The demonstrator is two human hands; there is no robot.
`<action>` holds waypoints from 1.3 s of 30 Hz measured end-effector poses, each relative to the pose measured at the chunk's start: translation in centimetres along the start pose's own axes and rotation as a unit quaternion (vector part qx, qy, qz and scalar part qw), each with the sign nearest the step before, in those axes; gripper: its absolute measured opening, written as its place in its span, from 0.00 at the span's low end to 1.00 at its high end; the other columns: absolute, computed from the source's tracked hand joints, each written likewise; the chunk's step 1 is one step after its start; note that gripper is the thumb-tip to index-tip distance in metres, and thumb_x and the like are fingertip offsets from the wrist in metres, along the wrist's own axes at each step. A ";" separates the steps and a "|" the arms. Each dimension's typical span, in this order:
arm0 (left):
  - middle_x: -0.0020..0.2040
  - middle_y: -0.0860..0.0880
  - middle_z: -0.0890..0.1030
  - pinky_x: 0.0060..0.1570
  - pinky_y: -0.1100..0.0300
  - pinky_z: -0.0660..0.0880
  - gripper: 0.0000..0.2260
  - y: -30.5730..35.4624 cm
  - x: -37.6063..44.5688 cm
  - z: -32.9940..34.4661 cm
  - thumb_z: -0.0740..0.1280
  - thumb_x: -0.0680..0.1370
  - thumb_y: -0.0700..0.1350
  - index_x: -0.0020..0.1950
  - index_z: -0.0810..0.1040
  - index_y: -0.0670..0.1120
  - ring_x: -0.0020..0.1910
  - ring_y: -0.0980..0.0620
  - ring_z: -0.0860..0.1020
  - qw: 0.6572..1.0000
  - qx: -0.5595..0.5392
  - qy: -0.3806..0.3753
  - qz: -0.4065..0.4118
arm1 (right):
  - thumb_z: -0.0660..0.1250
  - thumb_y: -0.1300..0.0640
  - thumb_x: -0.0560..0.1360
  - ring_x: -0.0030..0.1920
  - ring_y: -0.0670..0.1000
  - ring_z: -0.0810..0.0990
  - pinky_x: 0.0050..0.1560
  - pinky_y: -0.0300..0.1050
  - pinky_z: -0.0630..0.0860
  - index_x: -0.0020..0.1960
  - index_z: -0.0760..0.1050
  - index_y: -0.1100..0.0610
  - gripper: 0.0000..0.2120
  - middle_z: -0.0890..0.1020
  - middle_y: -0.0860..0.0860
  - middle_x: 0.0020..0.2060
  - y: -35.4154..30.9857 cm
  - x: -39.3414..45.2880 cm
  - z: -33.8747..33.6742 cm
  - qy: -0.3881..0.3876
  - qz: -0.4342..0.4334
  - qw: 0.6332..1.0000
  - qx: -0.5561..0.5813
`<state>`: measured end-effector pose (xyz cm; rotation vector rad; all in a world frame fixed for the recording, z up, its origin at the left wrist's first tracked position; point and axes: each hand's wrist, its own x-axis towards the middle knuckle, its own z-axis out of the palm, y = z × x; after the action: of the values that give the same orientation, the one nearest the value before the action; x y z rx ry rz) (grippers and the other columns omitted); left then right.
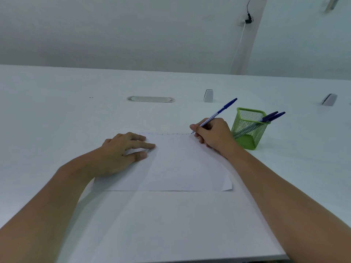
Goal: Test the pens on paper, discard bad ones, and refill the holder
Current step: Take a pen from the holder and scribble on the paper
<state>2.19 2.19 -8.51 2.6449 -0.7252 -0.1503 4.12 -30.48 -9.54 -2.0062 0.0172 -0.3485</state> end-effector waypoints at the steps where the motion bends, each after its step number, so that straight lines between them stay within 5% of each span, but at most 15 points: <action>1: 0.74 0.68 0.65 0.74 0.54 0.54 0.15 0.0 0.0 0.0 0.59 0.83 0.62 0.68 0.72 0.75 0.74 0.60 0.62 1.000 0.002 0.000 0.001 | 0.76 0.52 0.79 0.26 0.47 0.78 0.23 0.38 0.69 0.42 0.85 0.58 0.10 0.84 0.52 0.32 0.0 0.0 0.0 -0.001 0.000 1.000 -0.006; 7: 0.74 0.68 0.65 0.72 0.56 0.54 0.15 -0.1 0.0 0.1 0.58 0.82 0.63 0.68 0.71 0.76 0.74 0.60 0.61 1.000 0.007 0.002 0.005 | 0.74 0.52 0.80 0.24 0.43 0.78 0.24 0.39 0.71 0.43 0.84 0.58 0.11 0.84 0.50 0.31 -0.4 -0.1 0.1 0.034 0.005 0.999 -0.028; 10: 0.72 0.68 0.67 0.72 0.56 0.55 0.16 0.1 0.0 0.1 0.59 0.81 0.64 0.69 0.71 0.74 0.74 0.60 0.63 1.000 0.024 0.014 0.008 | 0.68 0.47 0.84 0.25 0.42 0.75 0.30 0.40 0.74 0.44 0.79 0.61 0.18 0.80 0.48 0.31 -1.0 -0.5 0.1 0.130 -0.050 0.990 0.004; 13: 0.64 0.69 0.72 0.68 0.61 0.56 0.20 0.7 -0.2 0.0 0.60 0.77 0.67 0.70 0.65 0.73 0.69 0.62 0.69 0.995 0.019 0.093 0.024 | 0.58 0.48 0.88 0.34 0.47 0.73 0.38 0.45 0.68 0.42 0.75 0.59 0.21 0.77 0.48 0.33 -1.2 -0.6 0.1 0.171 -0.134 0.972 -0.083; 18: 0.58 0.64 0.81 0.54 0.62 0.73 0.27 2.9 -0.4 -0.4 0.65 0.80 0.59 0.79 0.64 0.62 0.58 0.63 0.79 0.948 -0.120 0.287 0.069 | 0.60 0.47 0.83 0.48 0.57 0.77 0.51 0.52 0.66 0.49 0.83 0.55 0.17 0.81 0.51 0.45 -0.9 -0.3 1.5 0.168 -0.344 0.862 -0.332; 24: 0.53 0.62 0.84 0.52 0.56 0.75 0.18 3.1 -0.1 0.5 0.68 0.81 0.54 0.71 0.77 0.59 0.49 0.55 0.81 0.931 -0.056 0.341 0.115 | 0.64 0.48 0.82 0.47 0.55 0.82 0.59 0.53 0.63 0.53 0.86 0.51 0.13 0.86 0.45 0.38 -1.6 -0.8 2.8 0.165 -0.454 0.797 -0.363; 30: 0.46 0.59 0.82 0.42 0.49 0.76 0.09 2.4 0.7 0.6 0.69 0.81 0.53 0.60 0.85 0.57 0.40 0.47 0.79 0.915 -0.005 0.379 0.139 | 0.66 0.46 0.81 0.46 0.54 0.81 0.59 0.54 0.65 0.58 0.86 0.51 0.14 0.86 0.44 0.39 -1.8 -1.3 3.3 0.118 -0.446 0.818 -0.343; 33: 0.45 0.59 0.84 0.41 0.51 0.74 0.09 2.7 0.4 0.5 0.69 0.80 0.53 0.57 0.87 0.56 0.38 0.52 0.75 0.906 0.019 0.405 0.126 | 0.64 0.44 0.81 0.46 0.53 0.81 0.59 0.53 0.65 0.59 0.86 0.51 0.17 0.86 0.44 0.39 -2.1 -1.7 3.3 0.086 -0.434 0.842 -0.310; 36: 0.43 0.58 0.85 0.41 0.55 0.69 0.08 2.9 0.4 0.7 0.69 0.80 0.52 0.54 0.87 0.54 0.38 0.61 0.70 0.900 0.051 0.417 0.114 | 0.69 0.51 0.80 0.43 0.55 0.80 0.56 0.50 0.63 0.52 0.87 0.53 0.09 0.85 0.44 0.35 -2.4 -1.8 3.5 0.069 -0.457 0.834 -0.300; 39: 0.42 0.57 0.86 0.39 0.52 0.70 0.08 3.0 0.6 0.6 0.69 0.80 0.51 0.52 0.87 0.52 0.34 0.59 0.68 0.897 0.064 0.423 0.114 | 0.70 0.52 0.79 0.42 0.55 0.77 0.51 0.48 0.63 0.49 0.87 0.54 0.08 0.84 0.45 0.35 -2.7 -1.7 3.6 0.074 -0.461 0.831 -0.303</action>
<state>1.11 -0.72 -7.89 2.3438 -0.7146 1.0731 3.00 -25.85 -8.98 -2.4872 -0.8742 -1.2392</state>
